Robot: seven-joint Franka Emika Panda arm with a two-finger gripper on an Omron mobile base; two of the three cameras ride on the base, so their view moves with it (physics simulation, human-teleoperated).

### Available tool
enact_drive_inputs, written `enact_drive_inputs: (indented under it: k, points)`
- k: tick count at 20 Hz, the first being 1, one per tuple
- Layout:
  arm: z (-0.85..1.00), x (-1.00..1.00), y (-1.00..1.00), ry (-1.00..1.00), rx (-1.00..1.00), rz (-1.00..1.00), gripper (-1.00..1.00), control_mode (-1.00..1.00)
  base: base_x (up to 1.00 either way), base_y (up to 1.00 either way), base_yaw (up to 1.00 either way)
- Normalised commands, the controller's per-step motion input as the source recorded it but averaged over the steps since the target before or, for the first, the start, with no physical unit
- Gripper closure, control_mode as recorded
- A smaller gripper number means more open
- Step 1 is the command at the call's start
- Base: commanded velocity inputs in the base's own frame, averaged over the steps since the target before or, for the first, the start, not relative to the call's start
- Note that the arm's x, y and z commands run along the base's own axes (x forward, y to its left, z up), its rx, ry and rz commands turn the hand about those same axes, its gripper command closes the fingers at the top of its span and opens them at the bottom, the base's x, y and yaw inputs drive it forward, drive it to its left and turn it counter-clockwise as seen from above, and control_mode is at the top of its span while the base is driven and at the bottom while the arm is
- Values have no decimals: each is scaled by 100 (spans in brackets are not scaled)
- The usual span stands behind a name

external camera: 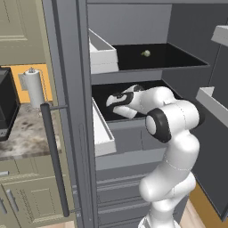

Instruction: Move the radish and eggplant from the second highest shelf to the top shelf to make space. Then, place the pitcher from the counter on the cleared second highest shelf.

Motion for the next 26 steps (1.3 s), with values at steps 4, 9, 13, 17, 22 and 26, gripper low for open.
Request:
enact_drive_inputs:
  k: [4, 9, 13, 17, 22, 26]
  points:
    - [0, 26, -23, 0, 0, -8, -100, -100, 0, 0, 0]
    - [0, 39, -3, 0, 0, -4, -100, -100, 0, 0, 0]
    - [-1, 39, 0, 0, 0, -1, 100, -100, 0, 0, 0]
    - [-18, 13, 0, -1, 0, 0, 100, -100, 0, 0, 0]
    - [-17, -7, 0, -7, 0, 0, 100, -100, 0, 0, 0]
    - [0, -38, 0, -2, 0, 1, 100, -100, 0, 0, 0]
